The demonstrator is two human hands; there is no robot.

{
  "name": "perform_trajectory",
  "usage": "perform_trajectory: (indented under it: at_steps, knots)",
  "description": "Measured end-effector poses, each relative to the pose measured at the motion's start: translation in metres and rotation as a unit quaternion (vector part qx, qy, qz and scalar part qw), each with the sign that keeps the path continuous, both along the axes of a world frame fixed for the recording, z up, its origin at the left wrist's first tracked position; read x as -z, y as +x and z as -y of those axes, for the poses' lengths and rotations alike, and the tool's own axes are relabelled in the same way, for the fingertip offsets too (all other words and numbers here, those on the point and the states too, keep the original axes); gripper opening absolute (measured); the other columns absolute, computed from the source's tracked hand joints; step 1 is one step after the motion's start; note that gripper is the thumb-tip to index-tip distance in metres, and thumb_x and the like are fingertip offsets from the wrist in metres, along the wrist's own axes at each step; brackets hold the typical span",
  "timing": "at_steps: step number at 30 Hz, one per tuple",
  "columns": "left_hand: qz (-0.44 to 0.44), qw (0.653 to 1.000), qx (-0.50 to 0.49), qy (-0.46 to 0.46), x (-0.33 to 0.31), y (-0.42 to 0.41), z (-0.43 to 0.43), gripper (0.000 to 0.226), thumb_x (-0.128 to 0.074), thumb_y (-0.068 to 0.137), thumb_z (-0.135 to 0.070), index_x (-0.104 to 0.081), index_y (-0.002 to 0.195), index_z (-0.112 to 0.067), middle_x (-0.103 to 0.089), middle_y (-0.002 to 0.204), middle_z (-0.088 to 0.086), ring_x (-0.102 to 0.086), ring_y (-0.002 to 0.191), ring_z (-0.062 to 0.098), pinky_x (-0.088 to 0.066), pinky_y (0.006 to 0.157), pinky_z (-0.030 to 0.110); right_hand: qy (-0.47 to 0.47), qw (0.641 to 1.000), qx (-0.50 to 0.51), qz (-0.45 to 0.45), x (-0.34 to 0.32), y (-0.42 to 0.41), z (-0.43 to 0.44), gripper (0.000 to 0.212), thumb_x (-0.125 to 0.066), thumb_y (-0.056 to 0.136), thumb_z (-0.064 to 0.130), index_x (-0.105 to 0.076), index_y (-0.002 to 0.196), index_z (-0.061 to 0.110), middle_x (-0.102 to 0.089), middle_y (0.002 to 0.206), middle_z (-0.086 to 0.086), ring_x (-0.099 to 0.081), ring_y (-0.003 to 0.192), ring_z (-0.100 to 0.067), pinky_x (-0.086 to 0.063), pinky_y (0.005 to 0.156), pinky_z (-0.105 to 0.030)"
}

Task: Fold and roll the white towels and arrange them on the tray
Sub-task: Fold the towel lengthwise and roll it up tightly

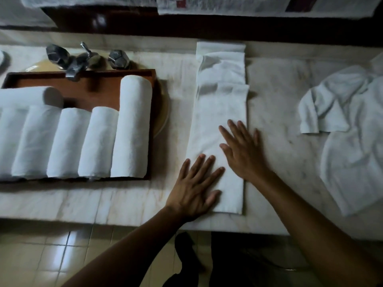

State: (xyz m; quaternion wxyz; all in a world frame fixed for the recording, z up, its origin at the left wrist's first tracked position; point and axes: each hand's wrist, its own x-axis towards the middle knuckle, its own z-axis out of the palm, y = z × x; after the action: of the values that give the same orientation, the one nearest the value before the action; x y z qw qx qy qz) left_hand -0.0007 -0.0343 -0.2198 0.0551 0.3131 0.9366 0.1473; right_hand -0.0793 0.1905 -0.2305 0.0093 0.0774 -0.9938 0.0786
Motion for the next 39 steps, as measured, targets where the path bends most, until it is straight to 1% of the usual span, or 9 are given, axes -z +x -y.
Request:
perform_trajectory:
  at_steps: [6,9,12,20,23,26,29,34,39]
  knots:
    - [-0.012,1.0,-0.006,0.003,0.005,0.002,0.003,0.064,-0.04,0.105,-0.056,-0.019,0.162,-0.038,-0.007,0.172,-0.002,0.001,0.159,0.021,-0.01,0.125,0.055,-0.057,0.984,0.171,0.01,-0.015,0.028,-0.007,0.064,-0.029,0.102,0.048,-0.03,0.161,0.024,-0.025,0.169,-0.009,-0.017,0.156,-0.034,-0.011,0.122,-0.065]
    - [-0.009,1.0,-0.011,-0.028,0.006,0.0,0.003,0.062,-0.031,0.106,-0.057,-0.013,0.163,-0.039,-0.001,0.172,-0.003,0.007,0.158,0.02,-0.007,0.126,0.054,-0.071,0.984,0.162,0.001,-0.018,0.099,0.029,0.064,-0.028,0.104,0.049,-0.028,0.162,0.023,-0.025,0.168,-0.01,-0.019,0.156,-0.033,-0.011,0.123,-0.062]
    - [-0.006,0.999,-0.007,-0.048,0.005,0.002,0.001,0.059,-0.021,0.108,-0.055,-0.008,0.163,-0.038,0.003,0.172,-0.003,0.013,0.158,0.019,-0.002,0.127,0.052,-0.004,0.988,0.156,0.004,-0.002,0.15,0.035,0.063,-0.024,0.106,0.053,-0.025,0.163,0.024,-0.023,0.169,-0.008,-0.019,0.156,-0.032,-0.011,0.122,-0.065]
    - [0.062,0.997,-0.032,0.015,-0.002,0.002,0.01,0.059,-0.015,0.107,-0.054,-0.008,0.163,-0.036,0.005,0.172,-0.004,0.016,0.157,0.014,-0.001,0.128,0.049,-0.033,0.982,0.183,0.016,0.0,0.159,0.017,0.065,-0.02,0.105,0.056,-0.026,0.163,0.025,-0.026,0.169,-0.005,-0.016,0.157,-0.032,-0.014,0.122,-0.065]
    - [0.05,0.995,-0.055,0.06,-0.009,0.026,0.026,0.059,-0.024,0.108,-0.048,-0.015,0.164,-0.029,-0.004,0.172,0.002,0.005,0.158,0.017,-0.004,0.128,0.044,-0.104,0.98,0.169,-0.024,-0.007,0.176,0.009,0.062,-0.019,0.108,0.053,-0.03,0.161,0.022,-0.025,0.169,-0.004,-0.015,0.158,-0.029,-0.018,0.124,-0.058]
    - [0.03,0.993,-0.058,0.098,-0.012,0.064,0.035,0.056,-0.04,0.107,-0.039,-0.033,0.158,-0.02,-0.029,0.166,0.01,-0.019,0.156,0.025,-0.021,0.125,0.046,-0.149,0.984,0.086,-0.052,-0.011,0.203,0.021,0.057,-0.034,0.108,0.042,-0.035,0.159,0.017,-0.026,0.169,-0.004,-0.015,0.158,-0.026,-0.02,0.125,-0.05]
    - [-0.015,0.994,0.023,0.109,-0.003,0.094,0.045,0.046,-0.053,0.104,-0.028,-0.051,0.146,-0.011,-0.049,0.15,0.013,-0.039,0.145,0.03,-0.039,0.115,0.052,-0.087,0.995,0.002,-0.041,0.005,0.228,0.029,0.064,-0.058,0.101,0.037,-0.038,0.158,0.014,-0.026,0.169,-0.003,-0.018,0.157,-0.024,-0.027,0.122,-0.052]
    - [-0.031,0.994,0.073,0.07,0.004,0.102,0.064,0.05,-0.05,0.097,-0.018,-0.054,0.147,-0.012,-0.05,0.15,0.009,-0.043,0.142,0.029,-0.038,0.116,0.039,-0.065,0.996,-0.014,-0.057,0.019,0.239,0.02,0.062,-0.07,0.094,0.02,-0.047,0.152,0.012,-0.036,0.164,-0.004,-0.028,0.154,-0.021,-0.032,0.12,-0.05]
    - [-0.012,0.993,0.096,0.061,-0.009,0.102,0.067,0.06,-0.063,0.083,0.003,-0.059,0.14,-0.016,-0.055,0.131,0.004,-0.054,0.114,0.024,-0.047,0.092,0.03,-0.112,0.988,-0.041,-0.095,0.019,0.248,0.008,0.053,-0.074,0.087,-0.004,-0.063,0.136,0.012,-0.053,0.152,-0.004,-0.047,0.143,-0.022,-0.04,0.115,-0.044]
